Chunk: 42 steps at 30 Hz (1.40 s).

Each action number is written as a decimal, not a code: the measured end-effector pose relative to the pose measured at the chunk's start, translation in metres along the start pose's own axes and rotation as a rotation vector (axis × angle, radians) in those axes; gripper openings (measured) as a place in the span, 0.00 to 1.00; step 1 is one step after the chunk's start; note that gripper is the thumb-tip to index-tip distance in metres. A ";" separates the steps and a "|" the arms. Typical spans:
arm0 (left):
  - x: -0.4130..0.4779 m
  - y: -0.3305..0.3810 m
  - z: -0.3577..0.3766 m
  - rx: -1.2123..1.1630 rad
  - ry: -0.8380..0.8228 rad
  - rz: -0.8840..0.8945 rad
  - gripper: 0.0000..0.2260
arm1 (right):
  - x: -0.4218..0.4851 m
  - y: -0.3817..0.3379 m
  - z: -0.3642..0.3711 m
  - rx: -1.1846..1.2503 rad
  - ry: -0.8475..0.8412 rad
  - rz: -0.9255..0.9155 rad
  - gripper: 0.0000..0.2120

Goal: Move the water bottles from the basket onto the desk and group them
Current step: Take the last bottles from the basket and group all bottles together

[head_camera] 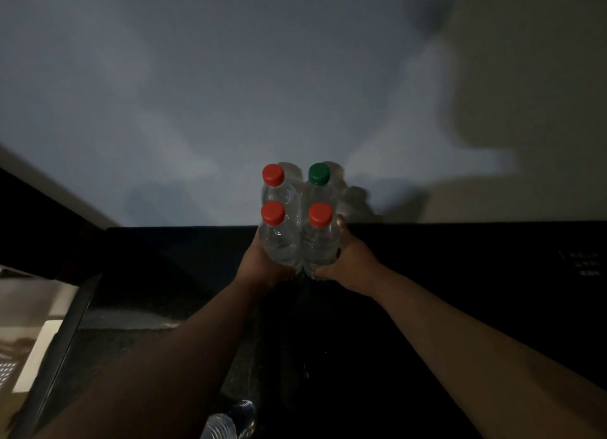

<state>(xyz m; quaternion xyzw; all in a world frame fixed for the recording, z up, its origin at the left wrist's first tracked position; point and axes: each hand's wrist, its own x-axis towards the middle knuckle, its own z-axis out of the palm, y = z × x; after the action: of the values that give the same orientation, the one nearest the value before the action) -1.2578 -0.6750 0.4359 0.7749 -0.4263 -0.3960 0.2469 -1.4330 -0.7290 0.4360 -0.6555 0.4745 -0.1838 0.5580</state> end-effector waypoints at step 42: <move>-0.149 0.070 -0.109 0.213 -0.136 0.323 0.24 | -0.163 -0.088 0.012 -0.310 0.125 0.018 0.22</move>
<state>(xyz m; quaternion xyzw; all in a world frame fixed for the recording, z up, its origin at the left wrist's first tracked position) -1.2492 -0.5784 0.6079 0.6896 -0.6001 -0.3556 0.1946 -1.4652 -0.5936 0.5591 -0.7167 0.5370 -0.1438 0.4210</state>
